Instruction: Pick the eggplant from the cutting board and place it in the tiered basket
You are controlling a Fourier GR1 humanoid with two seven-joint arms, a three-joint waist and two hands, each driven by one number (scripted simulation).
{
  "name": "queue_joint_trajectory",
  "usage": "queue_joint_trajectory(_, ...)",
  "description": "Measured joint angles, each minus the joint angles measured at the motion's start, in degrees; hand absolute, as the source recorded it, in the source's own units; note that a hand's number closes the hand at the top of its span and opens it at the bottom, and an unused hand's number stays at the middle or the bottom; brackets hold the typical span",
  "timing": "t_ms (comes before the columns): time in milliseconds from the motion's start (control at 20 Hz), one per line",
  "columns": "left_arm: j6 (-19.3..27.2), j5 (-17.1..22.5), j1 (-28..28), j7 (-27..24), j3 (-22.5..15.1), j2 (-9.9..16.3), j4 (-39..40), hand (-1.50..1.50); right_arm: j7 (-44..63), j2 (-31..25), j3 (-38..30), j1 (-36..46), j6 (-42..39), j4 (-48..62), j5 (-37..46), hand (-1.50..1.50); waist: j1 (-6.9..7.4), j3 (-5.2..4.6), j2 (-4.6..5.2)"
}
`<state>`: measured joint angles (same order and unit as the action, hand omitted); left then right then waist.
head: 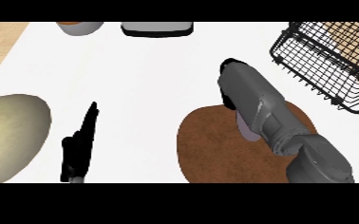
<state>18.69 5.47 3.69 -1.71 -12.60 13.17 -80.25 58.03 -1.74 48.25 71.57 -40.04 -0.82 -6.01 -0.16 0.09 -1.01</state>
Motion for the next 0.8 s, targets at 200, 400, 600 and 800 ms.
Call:
queue_joint_trajectory(200,-0.06,-0.21,0.99,0.66,0.48,0.25,-1.20,0.00,-1.60,-0.84,0.09,-1.08,-0.23,-2.10,1.69,1.50,-0.21,-0.14,-0.26)
queue_joint_trajectory(400,0.50,-0.79,1.18,1.71,0.39,-0.39,-1.86,0.00,-4.28,-1.95,2.31,-2.95,-0.93,-6.19,5.52,1.50,-0.27,-0.35,-0.46)
queue_joint_trajectory(600,-0.12,-0.68,2.15,1.16,1.08,0.08,-1.76,0.00,-8.42,-5.74,4.04,-5.55,3.39,-11.46,9.02,1.50,-0.94,-0.17,-0.80)
queue_joint_trajectory(800,1.04,-0.01,4.63,1.31,2.30,-0.01,-2.24,0.00,-14.44,-15.60,3.38,-7.27,15.84,-13.72,10.46,1.50,-5.13,0.33,-1.72)
